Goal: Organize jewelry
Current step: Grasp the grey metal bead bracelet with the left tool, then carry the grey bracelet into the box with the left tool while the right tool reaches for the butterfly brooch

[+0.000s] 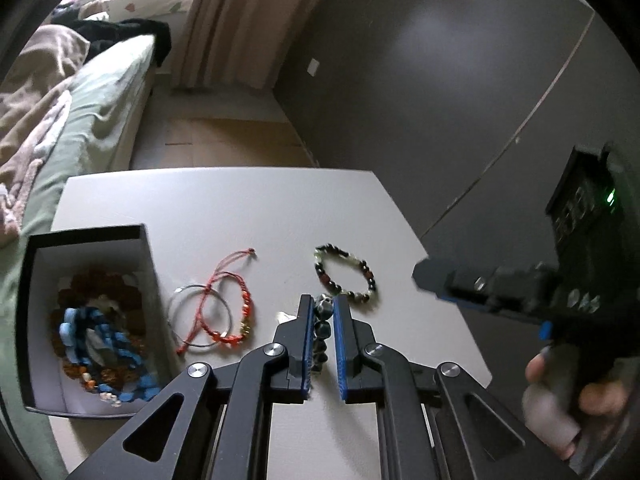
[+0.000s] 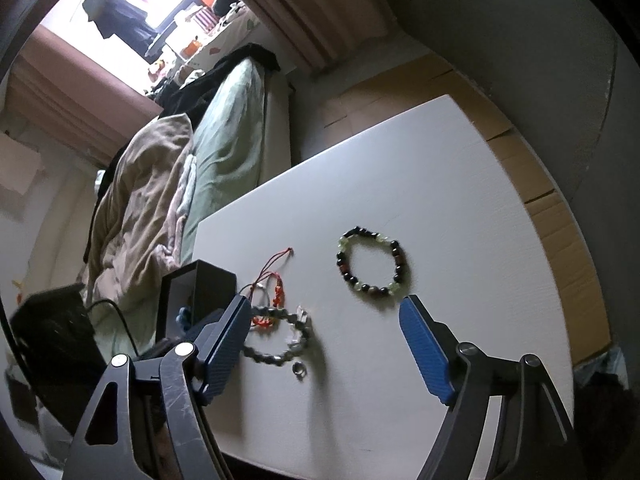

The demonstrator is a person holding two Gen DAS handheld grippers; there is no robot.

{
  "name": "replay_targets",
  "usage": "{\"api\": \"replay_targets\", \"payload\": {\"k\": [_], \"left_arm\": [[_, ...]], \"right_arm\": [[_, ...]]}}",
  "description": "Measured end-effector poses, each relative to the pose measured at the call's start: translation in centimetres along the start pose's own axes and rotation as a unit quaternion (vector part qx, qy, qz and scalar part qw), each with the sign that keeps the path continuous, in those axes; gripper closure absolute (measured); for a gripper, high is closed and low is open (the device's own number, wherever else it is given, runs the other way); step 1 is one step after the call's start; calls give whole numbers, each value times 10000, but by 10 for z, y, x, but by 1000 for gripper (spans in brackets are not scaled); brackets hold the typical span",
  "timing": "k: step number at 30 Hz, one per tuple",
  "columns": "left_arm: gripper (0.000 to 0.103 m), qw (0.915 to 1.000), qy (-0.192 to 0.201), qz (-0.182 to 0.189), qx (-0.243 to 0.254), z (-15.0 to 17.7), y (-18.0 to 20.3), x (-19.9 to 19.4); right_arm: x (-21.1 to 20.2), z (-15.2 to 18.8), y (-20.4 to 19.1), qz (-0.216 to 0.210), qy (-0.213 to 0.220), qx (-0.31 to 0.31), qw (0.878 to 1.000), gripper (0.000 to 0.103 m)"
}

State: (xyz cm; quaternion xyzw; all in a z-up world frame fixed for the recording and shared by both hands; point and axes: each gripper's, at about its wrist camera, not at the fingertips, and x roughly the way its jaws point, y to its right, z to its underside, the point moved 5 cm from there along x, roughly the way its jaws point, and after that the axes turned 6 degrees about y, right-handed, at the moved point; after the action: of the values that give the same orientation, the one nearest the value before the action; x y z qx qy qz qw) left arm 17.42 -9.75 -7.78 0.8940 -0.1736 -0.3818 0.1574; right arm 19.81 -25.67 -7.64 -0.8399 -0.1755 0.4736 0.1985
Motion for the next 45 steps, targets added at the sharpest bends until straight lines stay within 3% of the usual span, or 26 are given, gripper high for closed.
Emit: {"api": "replay_targets", "payload": {"k": [13,24,36,37,38,45], "left_arm": [[93,9980,488,-52,-408,-24,-34,-45],[93,9948,824,-78,-586,-30,-56,-84],[93,9912,971,-288,-849,-29,-86,-109],[93,9914,950,-301,-854,-28,-87,-109],[93,9915,930,-324,-852,-27,-88,-109],[93,9926,805,-295,-857,-25,-90,-102]], "right_arm": [[51,28,-29,-27,-665,-243,9975,40],[84,45,-48,556,-970,-1036,9883,40],[97,56,-61,1030,-983,-1920,9710,40],[98,57,-62,1062,-976,-1982,9695,46],[98,57,-63,1149,-962,-2084,9665,59],[88,53,-62,1018,-898,-1980,9708,60]]}}
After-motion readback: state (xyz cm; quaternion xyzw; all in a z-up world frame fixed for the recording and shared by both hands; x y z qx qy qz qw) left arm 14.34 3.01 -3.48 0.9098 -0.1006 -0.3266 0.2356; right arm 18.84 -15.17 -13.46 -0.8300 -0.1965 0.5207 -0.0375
